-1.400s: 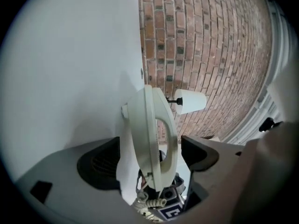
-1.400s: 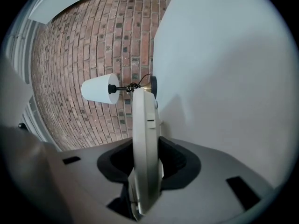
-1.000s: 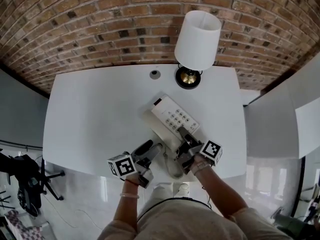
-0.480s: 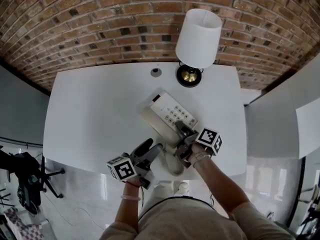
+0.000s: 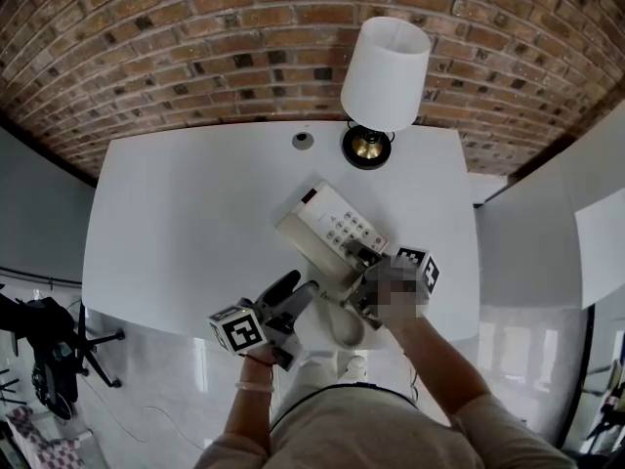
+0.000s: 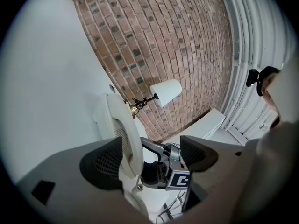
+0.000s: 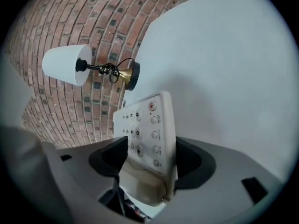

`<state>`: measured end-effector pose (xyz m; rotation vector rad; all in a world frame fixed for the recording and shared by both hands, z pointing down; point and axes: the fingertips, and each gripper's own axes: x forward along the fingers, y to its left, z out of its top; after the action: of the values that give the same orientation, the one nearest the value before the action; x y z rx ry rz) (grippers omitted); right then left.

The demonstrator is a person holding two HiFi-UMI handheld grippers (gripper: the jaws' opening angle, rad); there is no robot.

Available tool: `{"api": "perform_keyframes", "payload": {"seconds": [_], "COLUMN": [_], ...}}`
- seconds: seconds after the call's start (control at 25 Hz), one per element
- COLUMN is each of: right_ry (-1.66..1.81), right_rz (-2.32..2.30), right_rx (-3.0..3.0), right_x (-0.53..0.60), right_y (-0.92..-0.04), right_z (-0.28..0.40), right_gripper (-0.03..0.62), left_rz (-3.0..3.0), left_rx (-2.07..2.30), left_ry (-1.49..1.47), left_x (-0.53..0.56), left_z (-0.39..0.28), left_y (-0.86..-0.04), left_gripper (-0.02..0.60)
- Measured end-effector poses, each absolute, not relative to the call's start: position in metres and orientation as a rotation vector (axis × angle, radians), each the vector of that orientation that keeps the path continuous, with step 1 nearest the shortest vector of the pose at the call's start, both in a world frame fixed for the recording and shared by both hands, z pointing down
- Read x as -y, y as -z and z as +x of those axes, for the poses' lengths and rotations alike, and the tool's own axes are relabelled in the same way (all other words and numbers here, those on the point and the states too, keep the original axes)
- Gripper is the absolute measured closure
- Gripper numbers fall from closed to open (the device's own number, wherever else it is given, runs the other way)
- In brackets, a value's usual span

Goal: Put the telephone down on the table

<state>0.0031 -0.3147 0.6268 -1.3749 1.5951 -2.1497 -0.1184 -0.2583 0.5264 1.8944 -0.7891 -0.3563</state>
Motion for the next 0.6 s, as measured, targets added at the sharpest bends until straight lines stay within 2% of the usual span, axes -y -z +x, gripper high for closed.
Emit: {"api": "perform_keyframes", "payload": {"seconds": [0.04, 0.44, 0.48, 0.6], "right_ry": [2.151, 2.224, 2.234, 2.256], "right_rz": [-1.373, -1.345, -1.34, -1.331], "right_rx": [-1.595, -1.577, -1.575, -1.576], "right_x": [0.314, 0.303, 0.301, 0.299], "right_y": [-0.626, -0.627, -0.627, -0.628], "right_z": [0.003, -0.001, 0.0, 0.002], "right_gripper": [0.294, 0.294, 0.292, 0.292], "left_rz": [1.903, 1.973, 1.987, 2.027], "left_rx": [0.792, 0.935, 0.982, 1.13], "left_ry": [0.351, 0.175, 0.13, 0.001], "left_x": [0.258, 0.258, 0.258, 0.259], "left_z": [-0.119, -0.127, -0.13, -0.141], "left_y": [-0.527, -0.541, -0.544, -0.552], "left_gripper": [0.192, 0.197, 0.253, 0.486]}}
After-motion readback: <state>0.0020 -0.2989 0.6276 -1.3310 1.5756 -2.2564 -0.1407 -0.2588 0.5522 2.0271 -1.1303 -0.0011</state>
